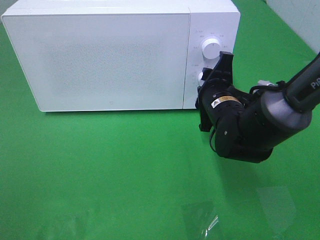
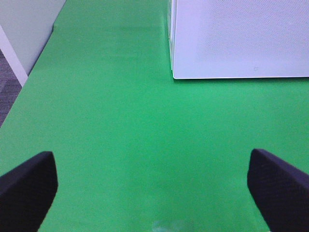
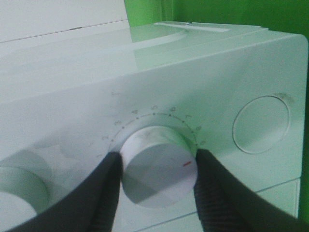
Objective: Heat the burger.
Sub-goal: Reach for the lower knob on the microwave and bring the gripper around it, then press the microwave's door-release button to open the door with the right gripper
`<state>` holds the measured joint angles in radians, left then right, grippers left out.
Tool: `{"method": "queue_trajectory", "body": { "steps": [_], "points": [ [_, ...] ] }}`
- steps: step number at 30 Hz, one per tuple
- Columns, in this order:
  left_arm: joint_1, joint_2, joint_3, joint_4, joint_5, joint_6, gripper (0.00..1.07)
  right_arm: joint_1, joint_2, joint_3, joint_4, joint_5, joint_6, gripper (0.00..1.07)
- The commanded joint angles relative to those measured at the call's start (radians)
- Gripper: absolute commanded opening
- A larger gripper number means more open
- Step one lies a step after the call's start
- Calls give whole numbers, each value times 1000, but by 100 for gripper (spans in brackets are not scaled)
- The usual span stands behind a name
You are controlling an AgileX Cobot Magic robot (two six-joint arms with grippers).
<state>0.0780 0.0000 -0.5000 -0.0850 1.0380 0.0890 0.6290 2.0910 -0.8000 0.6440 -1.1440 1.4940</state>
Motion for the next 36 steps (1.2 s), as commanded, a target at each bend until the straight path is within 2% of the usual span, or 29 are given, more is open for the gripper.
{"method": "queue_trajectory", "body": {
  "steps": [1, 8, 10, 11, 12, 13, 14, 15, 16, 17, 18, 19, 20, 21, 24, 31, 36],
  "points": [
    [3, -1, 3, -3, -4, -6, 100, -1, -3, -44, -106, 18, 6, 0],
    [3, -1, 3, -3, -4, -6, 100, -1, -3, -44, -104, 18, 6, 3],
    [3, -1, 3, -3, -4, -6, 100, -1, -3, -44, -104, 18, -4, 11],
    [3, -1, 3, -3, -4, -6, 100, -1, -3, -44, -104, 18, -4, 11],
    [3, -1, 3, -3, -4, -6, 100, -1, -3, -44, -103, 18, -9, 18],
    [3, -1, 3, -3, -4, -6, 100, -1, -3, -44, -103, 18, -9, 18],
    [3, -1, 3, -3, -4, -6, 100, -1, -4, -44, -97, 18, -9, 25],
    [3, -1, 3, -3, -4, -6, 100, -1, -4, -44, -97, 18, -9, 25],
    [3, -1, 3, -3, -4, -6, 100, -1, -6, -44, -86, 19, -12, 33],
    [3, -1, 3, -3, -4, -6, 100, -1, -6, -44, -86, 19, -12, 33],
    [3, -1, 3, -3, -4, -6, 100, -1, -6, -44, -72, 19, -15, 40],
    [3, -1, 3, -3, -4, -6, 100, -1, -6, -44, -72, 19, -15, 40],
    [3, -1, 3, -3, -4, -6, 100, -1, -6, -44, -60, 22, -36, 46],
    [3, -1, 3, -3, -4, -6, 100, -1, -6, -44, -60, 22, -36, 46],
    [3, -1, 3, -3, -4, -6, 100, -1, -7, -39, -36, 23, -71, 55],
    [3, -1, 3, -3, -4, -6, 100, 0, -36, -28, -22, 54, -162, 65],
    [3, -1, 3, -3, -4, -6, 100, 2, -74, 24, -31, 61, -236, 66]
  ]
}}
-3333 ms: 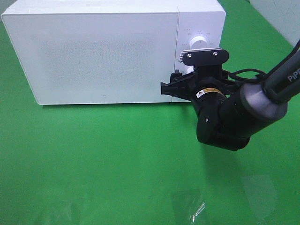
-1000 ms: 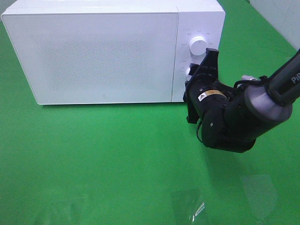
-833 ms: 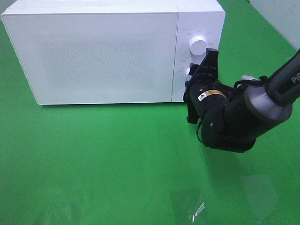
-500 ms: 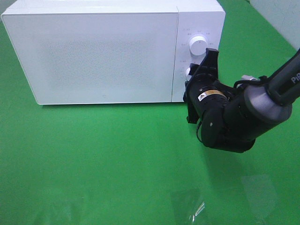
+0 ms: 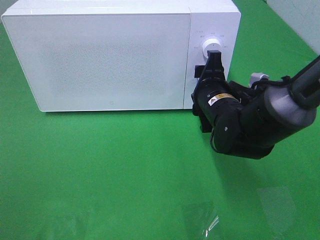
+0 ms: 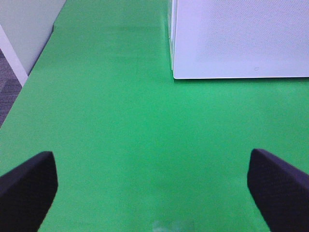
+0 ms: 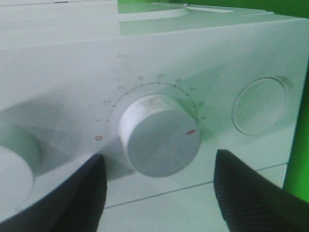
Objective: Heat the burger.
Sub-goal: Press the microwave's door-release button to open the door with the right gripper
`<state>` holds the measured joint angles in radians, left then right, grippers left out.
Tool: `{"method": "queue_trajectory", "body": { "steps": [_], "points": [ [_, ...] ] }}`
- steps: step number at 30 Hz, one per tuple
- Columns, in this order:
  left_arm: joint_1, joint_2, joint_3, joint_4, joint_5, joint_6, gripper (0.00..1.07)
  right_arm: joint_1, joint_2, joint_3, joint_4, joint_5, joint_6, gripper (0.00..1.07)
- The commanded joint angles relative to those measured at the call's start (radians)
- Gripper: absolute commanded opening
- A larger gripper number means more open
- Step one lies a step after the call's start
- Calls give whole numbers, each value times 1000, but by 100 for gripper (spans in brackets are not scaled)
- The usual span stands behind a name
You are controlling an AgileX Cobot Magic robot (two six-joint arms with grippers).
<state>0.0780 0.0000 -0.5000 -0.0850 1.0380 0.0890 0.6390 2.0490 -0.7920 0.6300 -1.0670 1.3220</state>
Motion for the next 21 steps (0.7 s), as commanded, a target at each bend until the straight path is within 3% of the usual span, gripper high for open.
{"method": "queue_trajectory", "body": {
  "steps": [1, 8, 14, 16, 21],
  "points": [
    [3, -1, 3, -3, -4, -6, 100, -8, -32, 16, -17, -16, -64, 66],
    [3, -1, 3, -3, -4, -6, 100, -8, -128, 105, -63, 84, -345, 66],
    [3, -1, 3, -3, -4, -6, 100, -8, -224, 165, -74, 259, -693, 66],
    [3, -1, 3, -3, -4, -6, 100, -8, -279, 190, -78, 314, -933, 67],
    [3, -1, 3, -3, -4, -6, 100, -8, -315, 198, -84, 351, -1142, 71]
  ]
}}
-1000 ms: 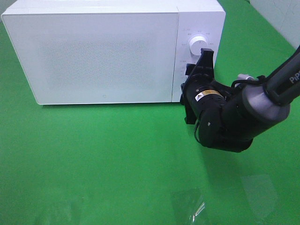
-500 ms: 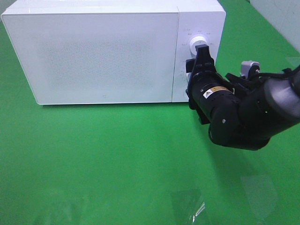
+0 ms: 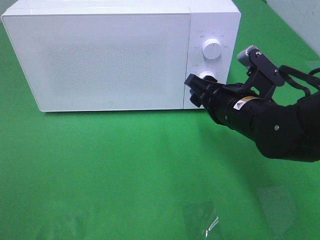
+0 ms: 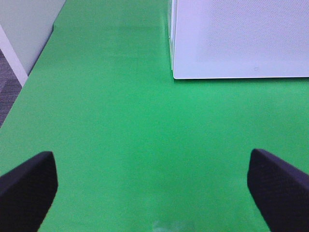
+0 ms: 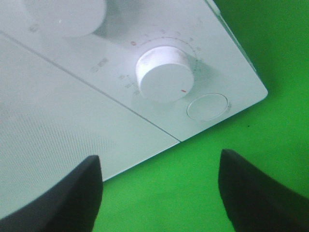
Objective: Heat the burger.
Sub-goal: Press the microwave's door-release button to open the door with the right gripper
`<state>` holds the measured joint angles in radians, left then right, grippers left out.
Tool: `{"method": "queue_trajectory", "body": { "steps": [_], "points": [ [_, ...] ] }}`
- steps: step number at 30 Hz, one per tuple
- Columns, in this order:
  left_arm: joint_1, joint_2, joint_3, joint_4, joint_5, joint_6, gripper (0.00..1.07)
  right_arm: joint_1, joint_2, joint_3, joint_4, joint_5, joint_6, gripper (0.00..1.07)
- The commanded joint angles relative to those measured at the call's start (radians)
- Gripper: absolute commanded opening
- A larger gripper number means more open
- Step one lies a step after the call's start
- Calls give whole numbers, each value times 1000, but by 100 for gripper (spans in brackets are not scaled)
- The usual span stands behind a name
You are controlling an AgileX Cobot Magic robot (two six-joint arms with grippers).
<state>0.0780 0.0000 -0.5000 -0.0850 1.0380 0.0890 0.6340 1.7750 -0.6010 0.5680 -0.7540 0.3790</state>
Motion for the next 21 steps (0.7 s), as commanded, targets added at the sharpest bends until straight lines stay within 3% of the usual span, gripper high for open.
{"method": "queue_trajectory", "body": {
  "steps": [1, 4, 9, 13, 15, 21],
  "points": [
    [3, -1, 3, -3, -4, -6, 100, -5, -69, 7, -23, 85, -312, 75],
    [3, -1, 3, -3, -4, -6, 100, -7, -135, 7, -19, 188, -491, 77],
    [3, -1, 3, -3, -4, -6, 100, -7, -216, 7, -37, 295, -589, 76],
    [3, -1, 3, -3, -4, -6, 100, -8, -276, 7, -99, 370, -607, 76],
    [3, -1, 3, -3, -4, -6, 100, -40, -358, 5, -194, 489, -597, 76],
    [3, -1, 3, -3, -4, -6, 100, -117, -494, 5, -317, 687, -559, 76]
  ]
}}
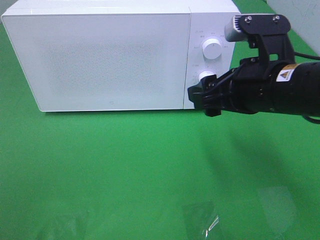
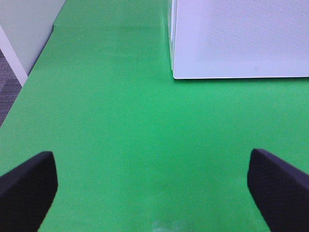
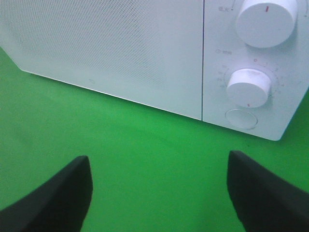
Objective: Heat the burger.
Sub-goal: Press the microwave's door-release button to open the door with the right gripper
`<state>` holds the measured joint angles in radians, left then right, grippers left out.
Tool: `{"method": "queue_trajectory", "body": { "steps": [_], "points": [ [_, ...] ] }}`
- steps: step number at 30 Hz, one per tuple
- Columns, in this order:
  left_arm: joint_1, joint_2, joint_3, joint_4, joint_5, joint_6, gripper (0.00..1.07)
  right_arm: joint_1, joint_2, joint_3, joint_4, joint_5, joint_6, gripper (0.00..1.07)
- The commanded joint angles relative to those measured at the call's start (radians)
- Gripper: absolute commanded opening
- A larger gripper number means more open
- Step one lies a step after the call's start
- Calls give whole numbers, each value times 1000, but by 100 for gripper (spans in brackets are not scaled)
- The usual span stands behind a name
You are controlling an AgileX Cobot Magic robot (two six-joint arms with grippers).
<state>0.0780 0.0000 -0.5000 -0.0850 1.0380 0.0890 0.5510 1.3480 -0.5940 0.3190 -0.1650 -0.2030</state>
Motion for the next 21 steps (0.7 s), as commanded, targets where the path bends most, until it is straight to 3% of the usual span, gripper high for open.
{"method": "queue_trajectory", "body": {
  "steps": [1, 7, 15, 21],
  "points": [
    [3, -1, 3, -3, -4, -6, 100, -34, -67, -2, -68, 98, 23, 76],
    [3, -1, 3, -3, -4, -6, 100, -63, -248, -2, -220, 370, 120, 76],
    [3, -1, 3, -3, -4, -6, 100, -63, -413, -2, -233, 688, 149, 76],
    [3, -1, 3, -3, -4, -6, 100, -63, -499, -2, -233, 808, 149, 76]
  ]
}}
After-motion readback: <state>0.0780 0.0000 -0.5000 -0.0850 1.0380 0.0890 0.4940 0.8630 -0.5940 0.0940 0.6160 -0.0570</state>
